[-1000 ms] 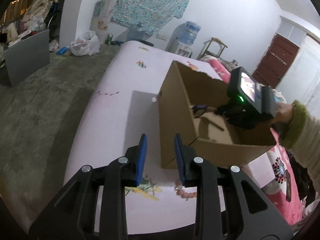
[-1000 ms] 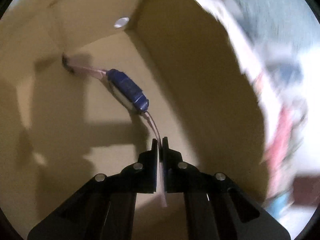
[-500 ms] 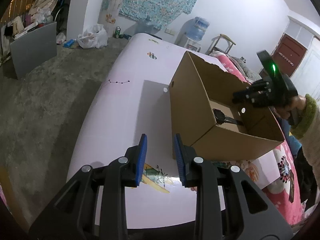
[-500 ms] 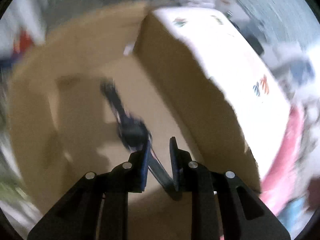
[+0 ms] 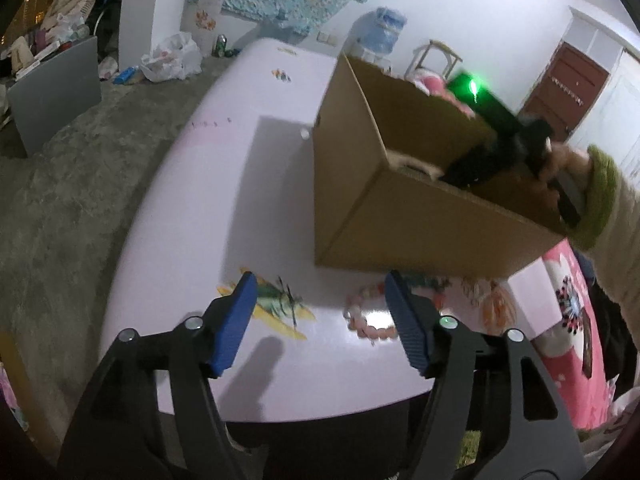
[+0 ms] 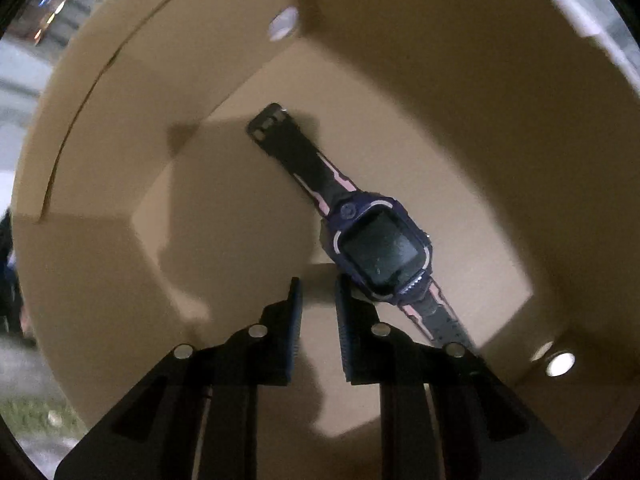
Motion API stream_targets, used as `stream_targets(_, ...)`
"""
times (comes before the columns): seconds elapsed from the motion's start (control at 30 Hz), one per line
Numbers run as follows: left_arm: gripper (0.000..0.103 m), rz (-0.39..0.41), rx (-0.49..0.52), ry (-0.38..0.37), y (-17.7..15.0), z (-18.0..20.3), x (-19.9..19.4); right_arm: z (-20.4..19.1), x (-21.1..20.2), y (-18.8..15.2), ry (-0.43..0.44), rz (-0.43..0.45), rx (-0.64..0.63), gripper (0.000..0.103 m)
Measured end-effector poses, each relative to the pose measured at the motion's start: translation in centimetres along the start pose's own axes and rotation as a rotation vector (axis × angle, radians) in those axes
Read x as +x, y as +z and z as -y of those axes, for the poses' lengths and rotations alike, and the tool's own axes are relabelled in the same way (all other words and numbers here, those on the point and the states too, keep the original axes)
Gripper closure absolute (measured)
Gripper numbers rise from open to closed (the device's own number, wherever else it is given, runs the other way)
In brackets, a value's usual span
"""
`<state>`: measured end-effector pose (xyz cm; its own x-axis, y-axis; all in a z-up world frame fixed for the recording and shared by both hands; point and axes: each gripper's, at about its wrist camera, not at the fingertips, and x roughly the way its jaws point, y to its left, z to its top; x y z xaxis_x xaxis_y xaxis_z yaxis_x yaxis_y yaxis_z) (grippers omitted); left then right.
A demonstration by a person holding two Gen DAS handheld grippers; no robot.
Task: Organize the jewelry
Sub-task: 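Move the left gripper to the multicolour bead bracelet and close on it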
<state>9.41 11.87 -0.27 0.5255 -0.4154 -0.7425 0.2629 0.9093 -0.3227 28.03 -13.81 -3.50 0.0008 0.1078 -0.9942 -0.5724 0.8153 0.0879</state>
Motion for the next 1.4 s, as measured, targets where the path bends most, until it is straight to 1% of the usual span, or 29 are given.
stream_targets(0.03,0.035,-0.008,-0.001,-0.001,-0.3,0.2,0.2,0.5,-0.1,0.2,-0.021,0.027,0.015,0.087)
stream_targets(0.13,0.032,-0.026,-0.003,-0.006,-1.1,0.7,0.6,1.2,-0.1,0.3,-0.002,0.079,0.051,0.087)
stream_targets(0.2,0.029,-0.025,0.006,0.008,-1.4,1.2,0.6,0.9,0.1,0.1,-0.031,0.099,0.029,0.086)
stream_targets(0.27,0.025,-0.020,0.014,0.022,-1.7,1.5,0.6,0.8,0.0,-0.5,-0.052,0.102,0.020,0.085)
stream_targets(0.33,0.020,-0.017,0.020,0.031,-2.1,1.7,0.5,-0.4,-1.3,-1.9,-0.063,0.134,0.017,0.085)
stream_targets(0.37,0.019,-0.017,0.019,0.031,-2.2,1.7,0.5,-0.7,-2.6,-2.6,-0.071,0.179,0.015,0.085)
stream_targets(0.43,0.019,-0.033,0.021,0.032,-2.6,1.9,0.7,-1.6,-6.0,-5.0,-0.064,0.299,0.023,0.074)
stream_targets(0.5,0.018,-0.054,0.027,0.033,-2.9,2.0,1.1,-2.7,-10.5,-9.1,-0.097,0.463,0.028,0.043)
stream_targets(0.53,0.018,-0.065,0.033,0.035,-3.0,2.2,1.4,-3.5,-12.0,-10.8,-0.098,0.539,0.027,0.038)
stream_targets(0.57,0.018,-0.079,0.043,0.040,-3.1,2.4,1.7,-4.8,-13.4,-13.1,-0.095,0.632,0.033,0.029)
stream_targets(0.6,0.018,-0.090,0.052,0.045,-3.2,2.6,2.0,-5.9,-13.9,-15.0,-0.100,0.687,0.046,0.020)
stream_targets(0.63,0.018,-0.104,0.063,0.050,-3.3,2.7,2.3,-6.8,-14.5,-16.7,-0.106,0.731,0.067,0.016)
stream_targets(0.67,0.018,-0.127,0.075,0.057,-3.4,2.8,2.8,-7.8,-14.8,-18.9,-0.118,0.767,0.106,0.009)
stream_targets(0.73,0.018,-0.148,0.088,0.072,-3.4,3.0,3.4,-8.9,-13.7,-21.5,-0.153,0.789,0.185,0.007)
stream_targets(0.77,0.017,-0.147,0.103,0.083,-3.4,3.1,3.4,-9.0,-13.2,-21.9,-0.160,0.788,0.239,0.007)
stream_targets(0.83,0.017,-0.155,0.115,0.100,-3.2,3.3,3.7,-10.0,-10.2,-21.5,-0.222,0.727,0.342,0.007)
stream_targets(0.87,0.015,-0.162,0.118,0.100,-3.2,3.4,3.8,-10.2,-8.2,-21.6,-0.293,0.667,0.388,0.007)
stream_targets(0.9,0.012,-0.168,0.117,0.094,-3.1,3.4,3.9,-10.0,-7.5,-21.6,-0.331,0.629,0.416,0.007)
stream_targets(0.97,0.012,-0.165,0.101,0.079,-2.9,3.3,4.0,-10.0,-6.2,-21.6,-0.404,0.548,0.458,0.007)
stream_targets(1.0,0.011,-0.166,0.092,0.074,-2.9,3.3,4.0,-10.0,-6.0,-22.0,-0.419,0.529,0.470,0.007)
stream_targets(1.03,0.010,-0.169,0.082,0.069,-2.8,3.3,4.0,-10.0,-5.9,-22.1,-0.416,0.523,0.471,0.007)
stream_targets(1.07,0.009,-0.173,0.078,0.066,-2.8,3.3,4.1,-9.9,-5.9,-22.1,-0.408,0.543,0.460,0.007)
stream_targets(1.13,0.009,-0.174,0.071,0.066,-2.7,3.3,4.2,-10.0,-6.5,-22.5,-0.379,0.614,0.457,0.007)
stream_targets(1.17,0.008,-0.170,0.064,0.065,-2.7,3.3,4.2,-9.9,-7.2,-23.2,-0.322,0.693,0.455,0.007)
stream_targets(1.23,0.008,-0.153,0.054,0.051,-2.9,3.2,4.1,-10.1,-7.8,-23.9,-0.257,0.775,0.437,0.007)
stream_targets(1.27,0.009,-0.144,0.051,0.043,-3.0,3.1,4.0,-10.3,-7.8,-24.1,-0.243,0.803,0.424,0.007)
stream_targets(1.33,0.008,-0.138,0.045,0.031,-3.0,2.8,3.8,-10.7,-7.4,-24.0,-0.265,0.802,0.409,0.007)
stream_targets(1.4,0.008,-0.127,0.029,0.014,-3.1,2.5,3.6,-11.2,-7.5,-24.2,-0.256,0.806,0.406,0.007)
